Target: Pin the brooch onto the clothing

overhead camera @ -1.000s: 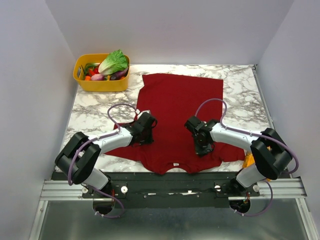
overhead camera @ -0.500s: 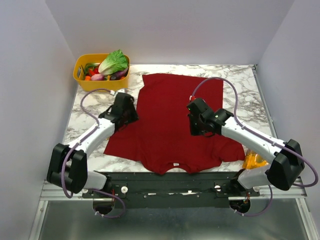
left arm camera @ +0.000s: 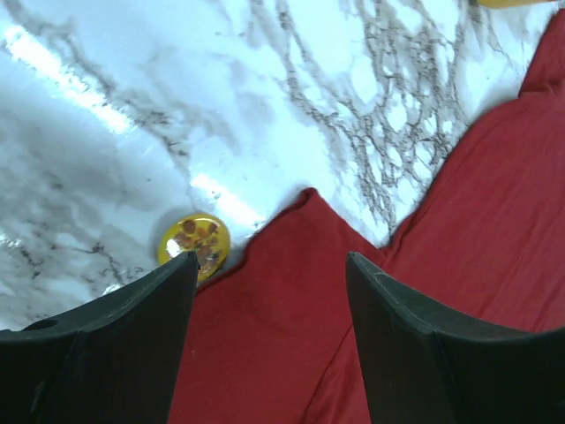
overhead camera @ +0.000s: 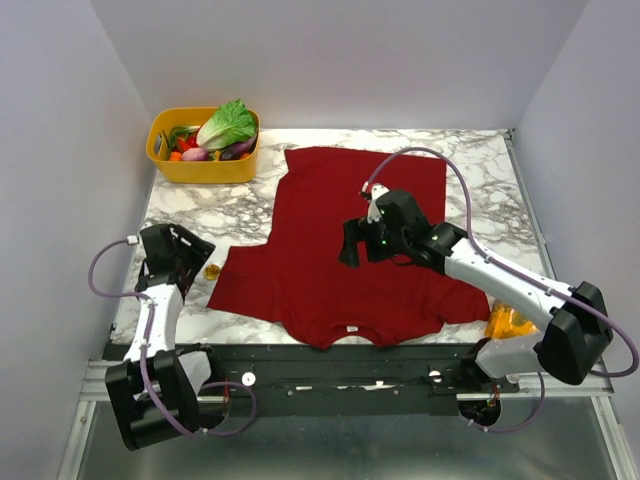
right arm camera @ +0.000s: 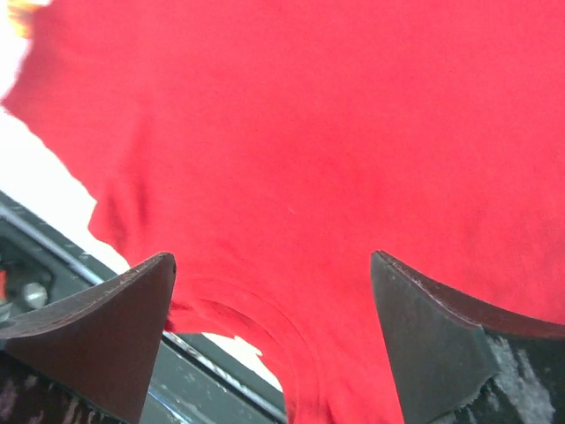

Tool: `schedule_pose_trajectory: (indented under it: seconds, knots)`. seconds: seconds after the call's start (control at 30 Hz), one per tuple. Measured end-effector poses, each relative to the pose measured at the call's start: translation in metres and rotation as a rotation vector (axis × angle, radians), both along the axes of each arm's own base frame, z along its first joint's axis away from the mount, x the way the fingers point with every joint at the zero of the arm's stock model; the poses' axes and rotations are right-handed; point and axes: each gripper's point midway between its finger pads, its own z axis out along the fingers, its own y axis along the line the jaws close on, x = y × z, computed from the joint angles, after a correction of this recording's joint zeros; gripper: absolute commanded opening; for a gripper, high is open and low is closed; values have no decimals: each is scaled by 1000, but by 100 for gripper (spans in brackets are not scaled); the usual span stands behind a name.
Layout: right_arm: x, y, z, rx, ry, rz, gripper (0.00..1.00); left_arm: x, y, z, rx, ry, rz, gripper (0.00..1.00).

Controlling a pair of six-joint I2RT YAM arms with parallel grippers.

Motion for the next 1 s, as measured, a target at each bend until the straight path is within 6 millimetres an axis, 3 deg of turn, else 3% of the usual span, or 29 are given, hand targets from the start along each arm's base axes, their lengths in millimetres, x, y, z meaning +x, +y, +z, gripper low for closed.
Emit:
schedule_pose_trajectory:
  seconds: [0.2,0.33,0.47,0.6,0.83,1.0]
  knots:
    - [5,33,36,164,-108,132,99,-11,18,-10,-72,10,78,76]
    - [9,51,48,236,-154,195,99,-12,28,-10,-74,7,111,75]
    - [18,69,34,253,-137,241,99,-14,33,-14,-59,29,114,74]
    - [25,93,8,258,-57,296,88,-15,37,-20,-44,58,108,73]
    - [32,150,-15,315,52,399,51,-18,37,-35,-51,111,101,69]
    - [24,194,-18,358,92,477,50,-18,37,-44,-56,133,98,68]
